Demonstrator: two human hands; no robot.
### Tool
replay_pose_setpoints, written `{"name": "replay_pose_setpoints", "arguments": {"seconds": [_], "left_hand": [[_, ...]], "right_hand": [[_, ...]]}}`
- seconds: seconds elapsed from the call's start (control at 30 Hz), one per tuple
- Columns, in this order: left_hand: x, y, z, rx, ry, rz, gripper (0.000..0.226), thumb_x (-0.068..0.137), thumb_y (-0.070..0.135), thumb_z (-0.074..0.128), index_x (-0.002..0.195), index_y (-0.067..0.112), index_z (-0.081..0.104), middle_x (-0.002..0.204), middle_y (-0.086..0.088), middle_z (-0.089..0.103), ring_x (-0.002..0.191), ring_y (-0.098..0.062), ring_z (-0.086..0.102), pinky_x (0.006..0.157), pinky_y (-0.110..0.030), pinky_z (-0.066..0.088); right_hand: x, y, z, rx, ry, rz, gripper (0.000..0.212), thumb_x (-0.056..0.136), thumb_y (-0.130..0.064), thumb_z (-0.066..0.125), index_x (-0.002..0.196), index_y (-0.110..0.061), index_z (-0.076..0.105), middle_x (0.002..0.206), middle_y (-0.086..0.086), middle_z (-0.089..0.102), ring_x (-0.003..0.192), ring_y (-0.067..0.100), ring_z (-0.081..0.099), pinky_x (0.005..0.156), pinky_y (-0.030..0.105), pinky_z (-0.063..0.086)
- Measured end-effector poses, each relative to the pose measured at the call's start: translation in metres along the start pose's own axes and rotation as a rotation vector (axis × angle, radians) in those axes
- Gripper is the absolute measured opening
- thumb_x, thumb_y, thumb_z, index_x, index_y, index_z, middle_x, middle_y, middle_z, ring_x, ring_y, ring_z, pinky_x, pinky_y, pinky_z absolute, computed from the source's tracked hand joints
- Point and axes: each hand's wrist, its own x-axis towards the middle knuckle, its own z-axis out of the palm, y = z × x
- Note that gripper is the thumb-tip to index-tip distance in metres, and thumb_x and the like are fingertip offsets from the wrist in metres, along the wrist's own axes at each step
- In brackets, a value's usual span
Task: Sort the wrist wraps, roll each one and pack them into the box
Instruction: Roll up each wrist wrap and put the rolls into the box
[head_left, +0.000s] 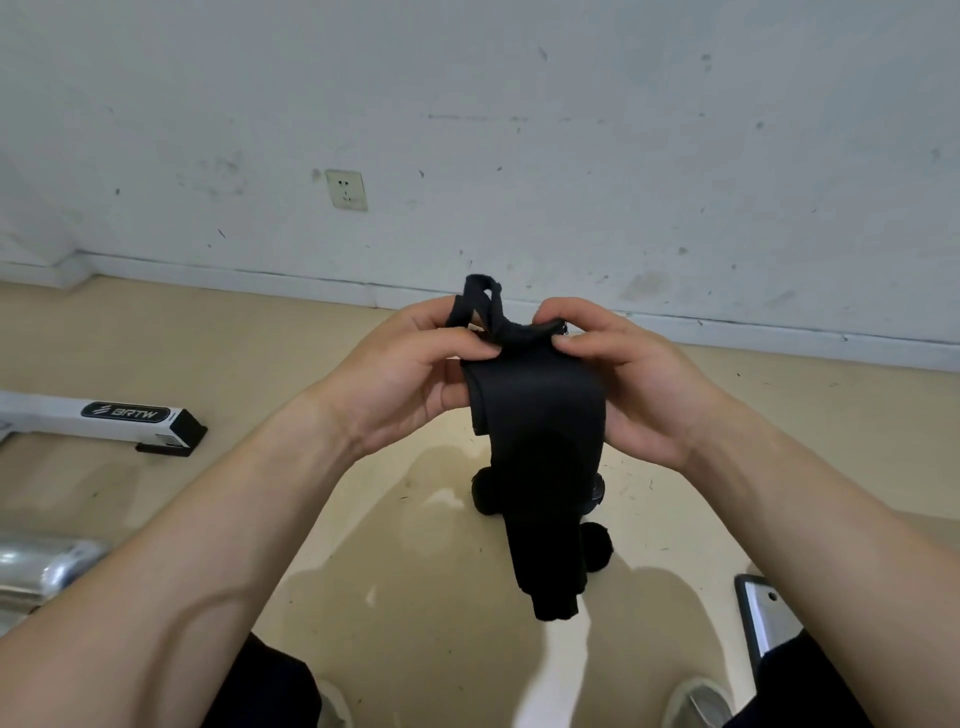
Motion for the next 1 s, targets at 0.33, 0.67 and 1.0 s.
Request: {"name": "replay_pose_setpoints", "arguments": {"seconds": [0.33, 0.67, 1.0], "left_hand": [[-0.011, -0.01, 0.004, 0.328, 0.199, 0.041, 0.028, 0.093, -0.009, 0.062, 0.084, 0.013, 0.076, 0.081, -0.002, 0.074, 0.075, -0.014, 0.072, 0.063, -0.022, 0.056], [-0.017, -0.014, 0.01, 0.283, 0.307, -0.007, 0.023, 0.091, 0.01, 0.076, 0.113, 0.012, 0.067, 0.091, -0.005, 0.076, 0.078, -0.02, 0.073, 0.065, -0.03, 0.059], [-0.009, -0.026, 0.018, 0.161, 0.542, 0.055, 0.003, 0.101, 0.011, 0.064, 0.102, 0.01, 0.062, 0.082, -0.001, 0.076, 0.077, -0.018, 0.073, 0.082, -0.04, 0.062]], "right_hand": [[-0.002, 0.008, 0.011, -0.349, 0.184, -0.067, 0.008, 0.088, -0.012, 0.074, 0.09, -0.015, 0.067, 0.079, 0.009, 0.069, 0.06, 0.018, 0.062, 0.051, 0.02, 0.047], [0.003, 0.017, 0.007, -0.483, 0.3, -0.184, 0.01, 0.09, -0.008, 0.074, 0.099, -0.011, 0.07, 0.067, -0.002, 0.072, 0.067, 0.017, 0.069, 0.065, 0.027, 0.055], [0.01, 0.02, 0.001, -0.473, 0.412, -0.171, 0.02, 0.087, -0.003, 0.077, 0.105, -0.005, 0.069, 0.064, -0.007, 0.071, 0.065, 0.013, 0.07, 0.065, 0.029, 0.059]]}}
